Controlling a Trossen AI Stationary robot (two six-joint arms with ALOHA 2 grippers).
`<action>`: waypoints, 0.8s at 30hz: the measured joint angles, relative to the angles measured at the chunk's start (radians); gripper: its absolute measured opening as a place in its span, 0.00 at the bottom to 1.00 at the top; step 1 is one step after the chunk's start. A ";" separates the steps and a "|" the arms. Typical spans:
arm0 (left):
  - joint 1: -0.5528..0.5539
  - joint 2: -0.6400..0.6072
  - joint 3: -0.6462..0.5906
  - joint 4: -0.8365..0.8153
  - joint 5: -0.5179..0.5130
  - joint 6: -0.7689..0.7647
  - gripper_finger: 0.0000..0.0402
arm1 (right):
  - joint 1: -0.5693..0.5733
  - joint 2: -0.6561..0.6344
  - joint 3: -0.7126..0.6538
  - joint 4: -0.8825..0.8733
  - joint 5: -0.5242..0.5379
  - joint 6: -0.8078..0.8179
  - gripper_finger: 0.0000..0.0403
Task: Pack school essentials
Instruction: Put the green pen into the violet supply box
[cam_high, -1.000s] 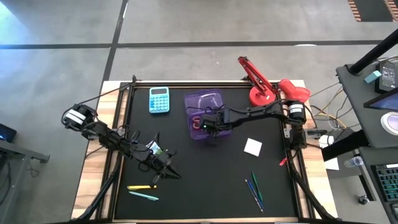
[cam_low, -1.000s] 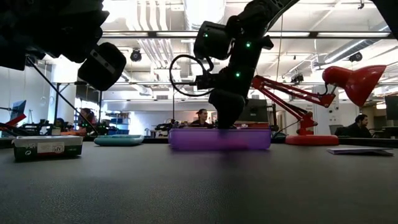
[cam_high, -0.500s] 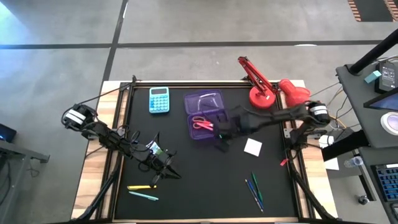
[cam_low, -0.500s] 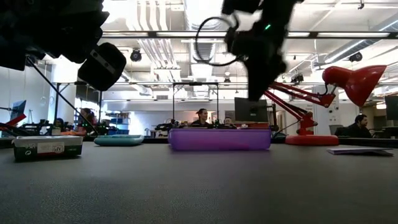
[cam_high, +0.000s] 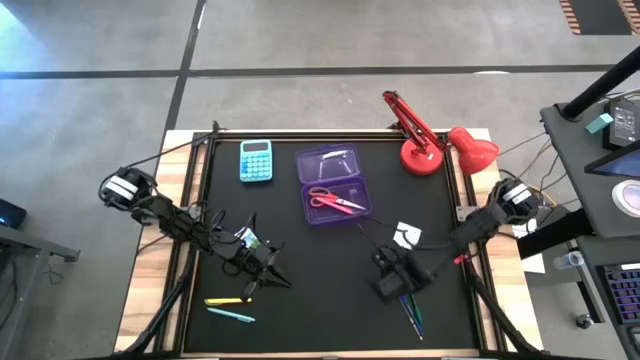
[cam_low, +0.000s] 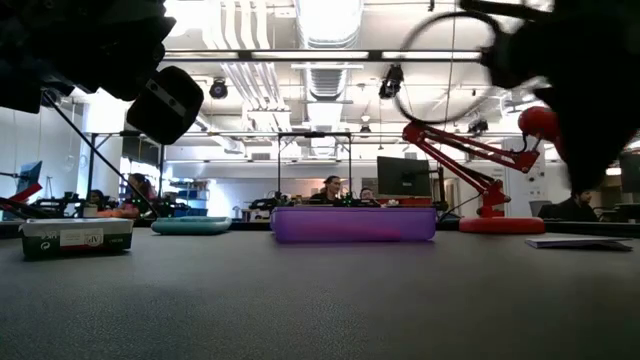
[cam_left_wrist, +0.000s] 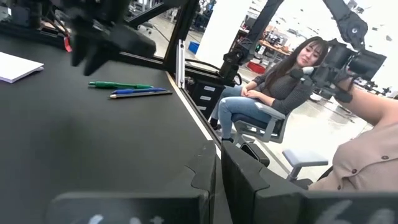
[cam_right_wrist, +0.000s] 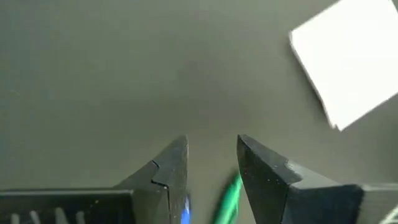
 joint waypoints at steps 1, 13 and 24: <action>0.000 0.000 0.000 0.000 0.000 0.000 0.02 | 0.016 0.005 -0.009 -0.003 -0.021 0.041 0.31; 0.000 0.000 0.000 0.005 0.000 -0.002 0.02 | 0.069 0.010 -0.127 0.044 -0.130 0.236 0.31; 0.000 0.000 0.000 0.004 -0.001 -0.002 0.02 | 0.086 0.010 -0.161 0.147 -0.188 0.228 0.31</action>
